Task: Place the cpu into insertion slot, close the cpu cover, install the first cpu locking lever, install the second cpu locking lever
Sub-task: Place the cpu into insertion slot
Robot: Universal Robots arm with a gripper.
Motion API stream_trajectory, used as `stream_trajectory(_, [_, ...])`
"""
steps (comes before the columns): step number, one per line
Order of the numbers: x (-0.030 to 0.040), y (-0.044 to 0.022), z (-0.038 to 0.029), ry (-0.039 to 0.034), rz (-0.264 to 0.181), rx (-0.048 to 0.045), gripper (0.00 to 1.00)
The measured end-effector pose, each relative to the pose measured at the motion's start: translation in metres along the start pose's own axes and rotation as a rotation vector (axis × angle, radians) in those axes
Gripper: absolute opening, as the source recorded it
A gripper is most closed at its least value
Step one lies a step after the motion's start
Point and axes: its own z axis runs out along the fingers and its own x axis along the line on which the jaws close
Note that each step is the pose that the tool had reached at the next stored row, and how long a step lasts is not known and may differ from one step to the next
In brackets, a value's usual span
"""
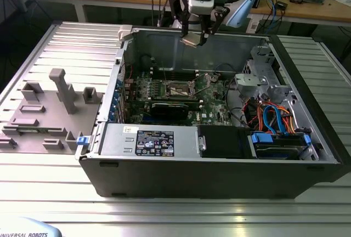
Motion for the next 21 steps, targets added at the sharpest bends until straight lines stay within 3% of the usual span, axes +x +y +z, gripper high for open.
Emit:
stream_trajectory(13, [0.0000,0.0000,0.0000,-0.0003,0.002,0.0000,0.54])
stream_trajectory(21, [0.0000,0.0000,0.0000,-0.0033,0.037,-0.0007,0.54])
